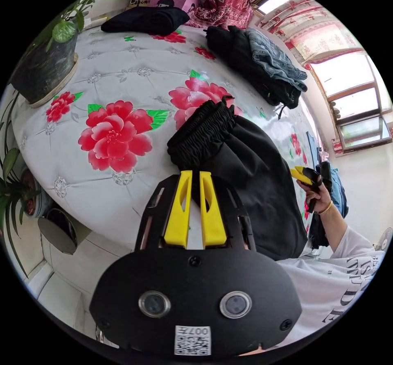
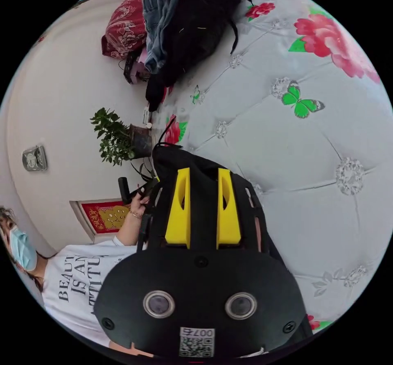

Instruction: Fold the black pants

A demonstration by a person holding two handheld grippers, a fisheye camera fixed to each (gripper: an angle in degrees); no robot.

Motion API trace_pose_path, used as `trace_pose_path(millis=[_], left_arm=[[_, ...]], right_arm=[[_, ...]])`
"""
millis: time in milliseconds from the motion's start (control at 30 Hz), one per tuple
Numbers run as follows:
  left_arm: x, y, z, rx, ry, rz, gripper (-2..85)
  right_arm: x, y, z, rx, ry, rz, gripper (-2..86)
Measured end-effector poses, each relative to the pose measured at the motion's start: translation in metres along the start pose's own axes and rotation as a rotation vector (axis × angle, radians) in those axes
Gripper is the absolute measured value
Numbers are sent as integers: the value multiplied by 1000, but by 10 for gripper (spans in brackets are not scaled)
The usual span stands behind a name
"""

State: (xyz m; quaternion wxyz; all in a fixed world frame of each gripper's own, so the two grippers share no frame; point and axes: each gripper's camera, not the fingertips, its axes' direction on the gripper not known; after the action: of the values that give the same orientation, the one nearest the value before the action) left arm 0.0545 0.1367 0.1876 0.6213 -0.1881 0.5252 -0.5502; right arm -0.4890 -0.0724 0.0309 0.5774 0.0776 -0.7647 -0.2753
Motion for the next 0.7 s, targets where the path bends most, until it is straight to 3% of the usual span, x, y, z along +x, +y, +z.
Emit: trace_pose_path(millis=[200, 400, 567, 700], left_arm=[[-10, -4, 6, 2, 47, -22, 11], [-19, -15, 9, -2, 35, -28, -3], [-22, -24, 13, 0, 60, -37, 1], [-22, -25, 12, 8, 60, -46, 13]], right_arm=[[50, -29, 10, -138, -195, 183, 16], [91, -34, -45, -42, -377, 268, 1], [103, -18, -129, 160, -284, 247, 11], [62, 5, -138, 97, -159, 56, 24]])
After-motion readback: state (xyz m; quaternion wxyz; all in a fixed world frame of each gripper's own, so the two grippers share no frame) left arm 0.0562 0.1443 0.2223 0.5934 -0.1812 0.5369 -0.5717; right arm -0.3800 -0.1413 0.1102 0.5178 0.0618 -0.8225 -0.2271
